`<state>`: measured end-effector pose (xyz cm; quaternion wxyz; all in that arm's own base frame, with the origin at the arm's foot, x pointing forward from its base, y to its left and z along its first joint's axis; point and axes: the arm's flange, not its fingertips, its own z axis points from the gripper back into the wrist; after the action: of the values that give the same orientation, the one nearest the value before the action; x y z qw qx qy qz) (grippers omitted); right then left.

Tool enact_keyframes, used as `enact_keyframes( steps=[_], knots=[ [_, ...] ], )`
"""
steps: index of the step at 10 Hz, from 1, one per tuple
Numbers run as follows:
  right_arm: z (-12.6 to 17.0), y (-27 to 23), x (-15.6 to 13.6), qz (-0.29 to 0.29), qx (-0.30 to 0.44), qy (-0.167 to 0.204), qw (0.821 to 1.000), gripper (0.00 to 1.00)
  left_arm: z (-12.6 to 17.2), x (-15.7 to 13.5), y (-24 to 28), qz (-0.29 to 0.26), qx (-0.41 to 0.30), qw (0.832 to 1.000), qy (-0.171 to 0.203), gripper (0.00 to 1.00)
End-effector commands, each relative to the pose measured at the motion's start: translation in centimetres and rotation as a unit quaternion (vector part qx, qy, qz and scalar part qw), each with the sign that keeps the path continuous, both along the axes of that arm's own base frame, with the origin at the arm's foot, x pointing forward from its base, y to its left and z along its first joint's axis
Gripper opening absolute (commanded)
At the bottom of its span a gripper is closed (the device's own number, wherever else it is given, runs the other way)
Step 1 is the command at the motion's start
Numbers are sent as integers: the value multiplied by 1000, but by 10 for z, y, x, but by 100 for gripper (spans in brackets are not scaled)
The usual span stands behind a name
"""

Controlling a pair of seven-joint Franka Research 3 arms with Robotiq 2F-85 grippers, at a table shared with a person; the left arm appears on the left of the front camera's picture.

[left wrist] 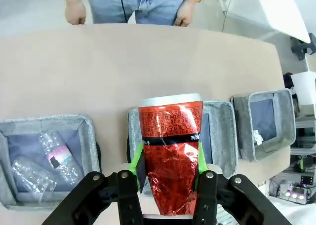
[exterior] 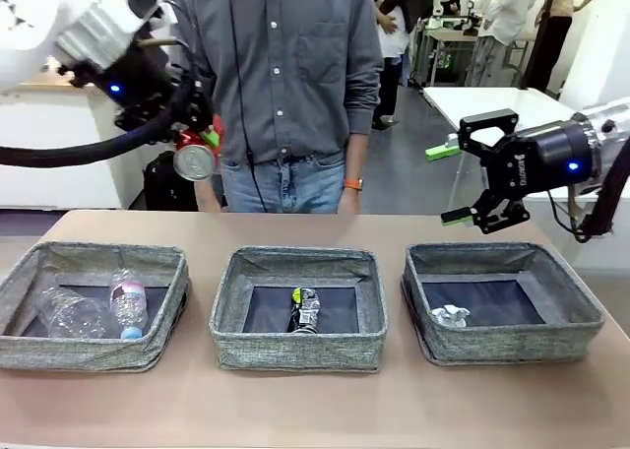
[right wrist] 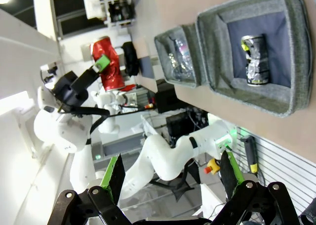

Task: Sort the waste into the appropriate baskets.
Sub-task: Pick up the waste item pointed out by the person.

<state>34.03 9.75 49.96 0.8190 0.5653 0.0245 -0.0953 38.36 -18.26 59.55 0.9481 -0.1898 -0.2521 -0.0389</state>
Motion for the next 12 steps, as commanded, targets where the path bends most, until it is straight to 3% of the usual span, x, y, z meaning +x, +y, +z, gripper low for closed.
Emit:
enact_keyframes(
  steps=[1,3,4,5,8,9,10,12],
  knots=[
    [0,0,2,6,2,-11,1000,100,-25,43,1,-13,6,1000,21,0],
    [0,0,2,6,2,-11,1000,100,-25,43,1,-13,6,1000,21,0],
    [0,0,2,6,2,-11,1000,100,-25,26,0,-2,9,1000,21,42],
    [0,0,2,6,2,-11,1000,100,-13,29,-23,16,29,999,40,42],
    [0,0,2,6,2,-11,1000,100,86,10,-109,-26,100,990,94,42],
    [0,0,2,6,2,-11,1000,100,113,-5,-139,-45,122,989,66,42],
    [0,0,2,6,2,-11,1000,100,126,-19,-163,-33,163,983,76,42],
    [0,0,2,6,2,-11,1000,100,137,-36,-185,-59,207,975,56,42]
  ],
)
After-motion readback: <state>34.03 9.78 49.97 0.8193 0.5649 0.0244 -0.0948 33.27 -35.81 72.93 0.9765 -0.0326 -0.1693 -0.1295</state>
